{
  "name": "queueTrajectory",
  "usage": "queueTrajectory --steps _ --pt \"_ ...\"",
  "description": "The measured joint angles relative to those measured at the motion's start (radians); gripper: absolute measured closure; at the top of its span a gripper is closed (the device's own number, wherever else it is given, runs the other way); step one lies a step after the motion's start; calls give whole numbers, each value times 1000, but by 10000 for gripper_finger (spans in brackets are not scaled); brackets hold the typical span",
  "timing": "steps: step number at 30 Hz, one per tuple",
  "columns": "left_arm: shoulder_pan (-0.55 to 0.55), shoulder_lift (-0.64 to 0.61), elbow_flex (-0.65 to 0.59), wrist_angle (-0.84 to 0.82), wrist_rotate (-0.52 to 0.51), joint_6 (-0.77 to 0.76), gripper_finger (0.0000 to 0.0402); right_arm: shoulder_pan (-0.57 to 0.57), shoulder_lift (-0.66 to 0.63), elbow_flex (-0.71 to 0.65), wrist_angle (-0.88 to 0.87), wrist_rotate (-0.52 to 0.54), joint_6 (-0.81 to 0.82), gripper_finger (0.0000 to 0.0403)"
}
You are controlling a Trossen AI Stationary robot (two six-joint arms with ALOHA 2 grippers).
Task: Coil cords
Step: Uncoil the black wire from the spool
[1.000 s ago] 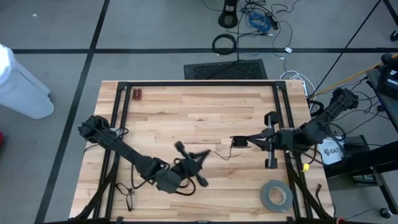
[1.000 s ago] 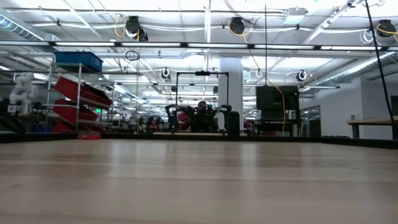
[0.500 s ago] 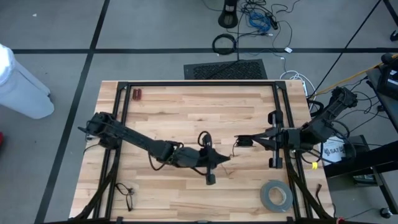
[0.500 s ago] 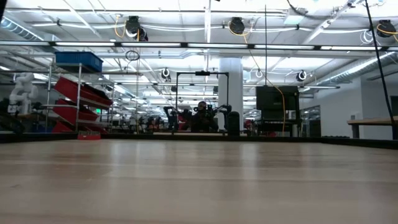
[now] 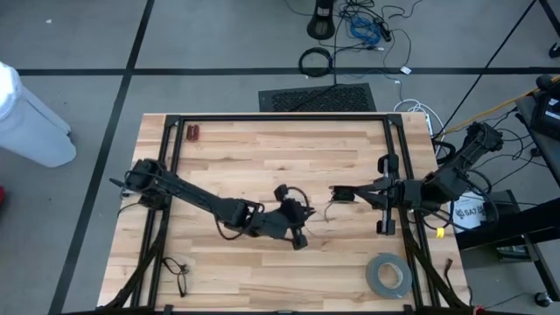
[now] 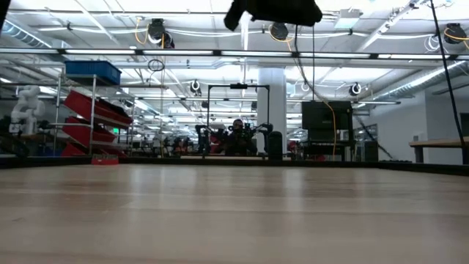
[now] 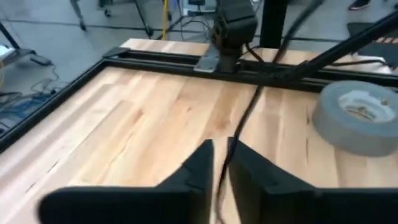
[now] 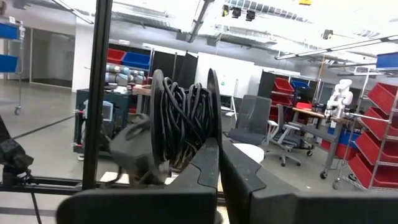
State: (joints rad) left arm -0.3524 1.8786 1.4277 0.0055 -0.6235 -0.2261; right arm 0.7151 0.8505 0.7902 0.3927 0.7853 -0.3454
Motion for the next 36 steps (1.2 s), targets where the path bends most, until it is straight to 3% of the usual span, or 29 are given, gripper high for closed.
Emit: queueTrajectory --steps 5,12,18,21,27,36 --pt "-71 0 0 5 -89 5 269 0 0 0 -1 1 0 403" --pt "-171 -3 0 47 -355 151 208 0 0 0 -23 10 10 403" --pt "-231 -38 0 105 -389 190 203 0 3 0 -46 71 12 403" --pt "-240 -42 0 233 -424 252 203 -6 12 0 -44 82 18 403" --pt "-195 -16 0 533 -428 475 203 -34 48 0 -18 84 19 403" --pt "-140 47 0 638 -379 520 203 -68 71 0 -16 135 -6 403"
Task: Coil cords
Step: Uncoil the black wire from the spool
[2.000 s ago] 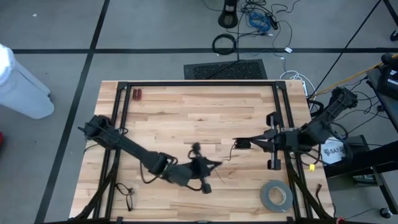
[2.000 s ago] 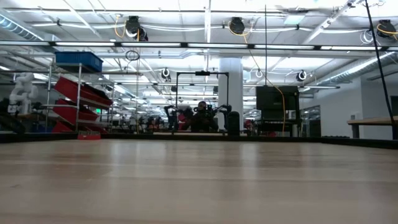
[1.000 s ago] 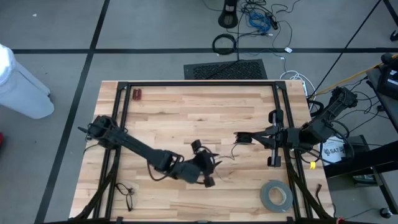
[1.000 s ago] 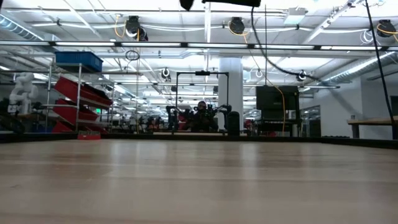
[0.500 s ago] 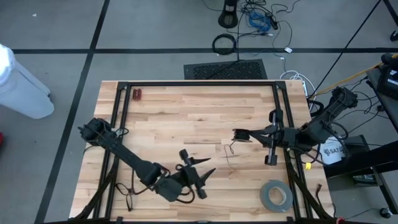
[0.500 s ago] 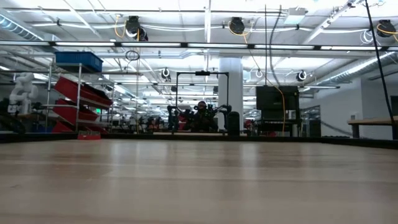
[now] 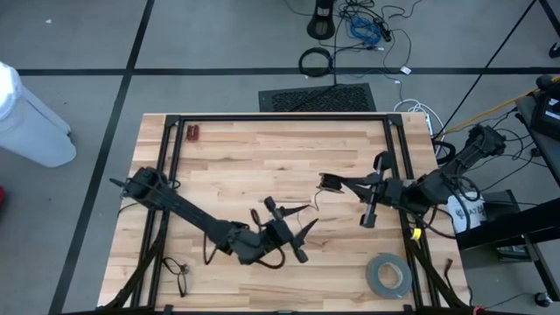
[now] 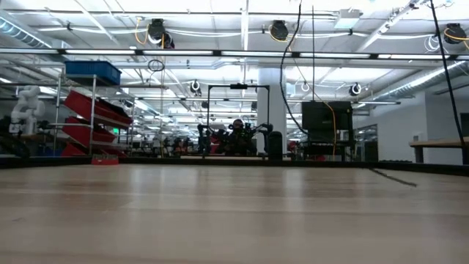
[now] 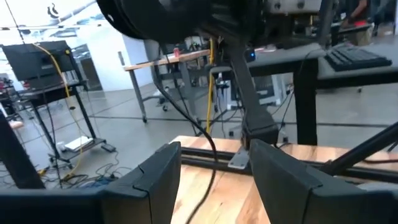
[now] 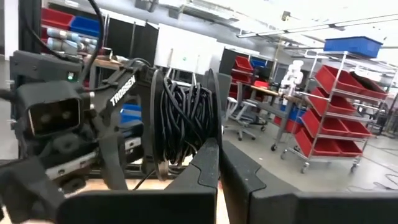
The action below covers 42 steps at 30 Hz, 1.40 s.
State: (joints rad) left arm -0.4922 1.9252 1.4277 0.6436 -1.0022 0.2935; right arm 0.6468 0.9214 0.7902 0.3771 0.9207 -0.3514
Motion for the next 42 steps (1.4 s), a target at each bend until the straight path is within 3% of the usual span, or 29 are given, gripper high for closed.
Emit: queueTrajectory --steps 7,11,25,32,40,42 --pt "29 11 0 9 103 -71 204 1 0 0 -1 -1 -2 403" --pt "36 11 0 30 112 -71 220 1 0 0 -1 -1 -2 403" --pt "67 11 0 29 118 -79 316 1 0 0 -1 -1 -5 403" --pt "66 11 0 29 118 -78 390 1 0 0 -1 -1 -5 403" --pt "103 11 0 11 121 -112 398 1 3 0 1 -1 29 403" --pt "120 11 0 -10 164 -157 398 0 12 0 15 5 29 403"
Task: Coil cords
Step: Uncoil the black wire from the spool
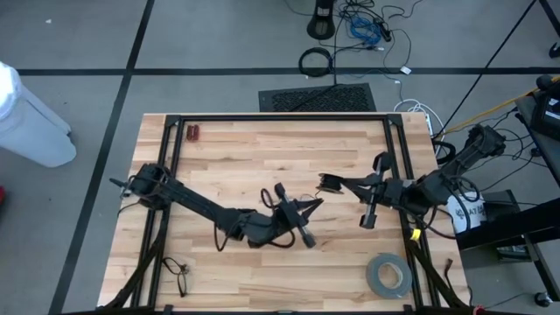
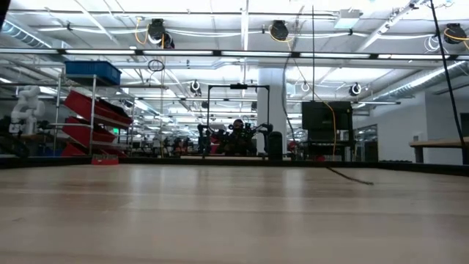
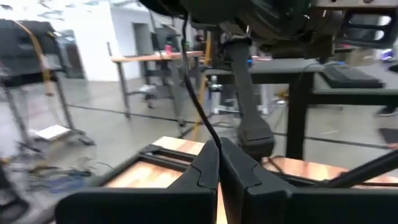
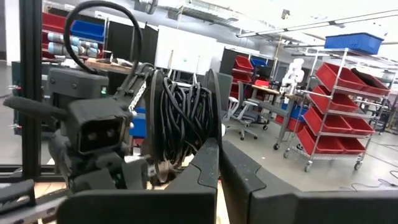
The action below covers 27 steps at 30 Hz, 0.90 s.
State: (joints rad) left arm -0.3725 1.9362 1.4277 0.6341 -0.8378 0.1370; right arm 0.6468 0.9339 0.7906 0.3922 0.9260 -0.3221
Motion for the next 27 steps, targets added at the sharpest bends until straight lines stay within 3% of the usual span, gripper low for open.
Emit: queueTrajectory --steps 5,11,22,27 --pt "47 8 0 -25 149 -126 398 -10 32 1 54 48 -21 403" --pt "53 18 0 -6 285 -171 399 -48 76 1 51 122 -38 403" --pt "14 18 0 46 363 -118 400 -110 146 1 8 181 -44 403" --pt "-22 -29 0 51 268 3 400 -109 147 1 -42 176 -34 403"
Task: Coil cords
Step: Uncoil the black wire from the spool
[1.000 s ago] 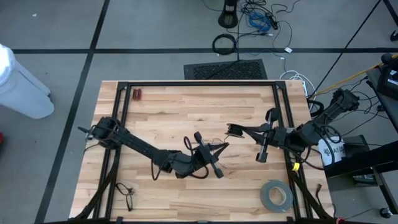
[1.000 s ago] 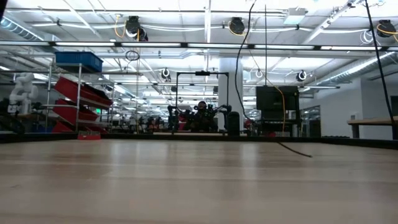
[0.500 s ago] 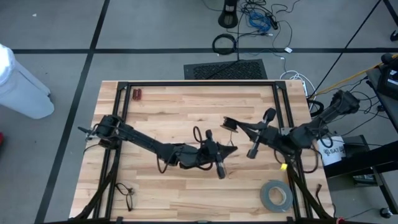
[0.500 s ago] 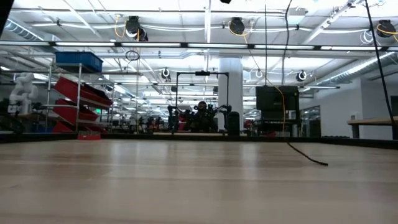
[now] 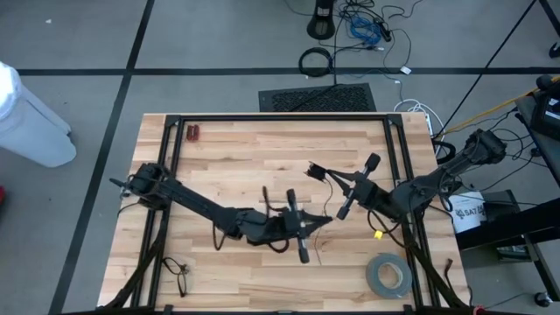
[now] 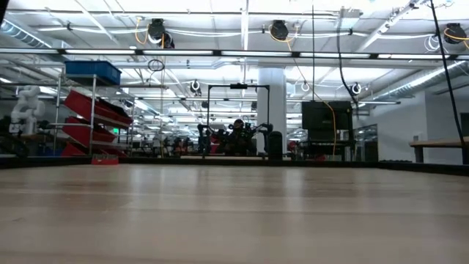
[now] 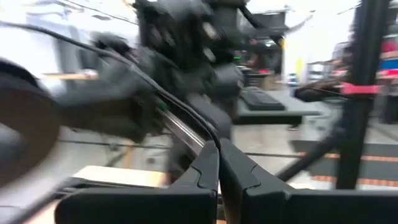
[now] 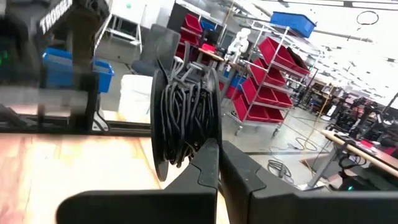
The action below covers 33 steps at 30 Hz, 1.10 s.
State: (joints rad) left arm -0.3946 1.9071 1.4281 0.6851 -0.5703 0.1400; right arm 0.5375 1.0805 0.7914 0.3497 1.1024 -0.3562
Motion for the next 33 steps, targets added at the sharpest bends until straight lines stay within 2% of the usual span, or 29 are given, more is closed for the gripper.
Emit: queueTrajectory --steps 9,13,17,20,25,33 --pt "-83 -132 0 -221 -375 154 400 19 -1 0 -4 -4 3 403" --pt "-123 -170 0 -362 -563 157 400 31 -2 0 -12 -4 4 403" --pt "-155 -178 0 -458 -700 135 400 47 -8 0 -11 -4 4 403" --pt "-170 -179 0 -502 -730 114 400 54 -11 0 -12 -4 4 403" --pt "-177 -180 0 -628 -732 -25 400 63 -15 0 -12 -4 3 403" --pt "-177 -180 0 -943 -740 -376 400 114 -52 -1 -12 -8 4 403"
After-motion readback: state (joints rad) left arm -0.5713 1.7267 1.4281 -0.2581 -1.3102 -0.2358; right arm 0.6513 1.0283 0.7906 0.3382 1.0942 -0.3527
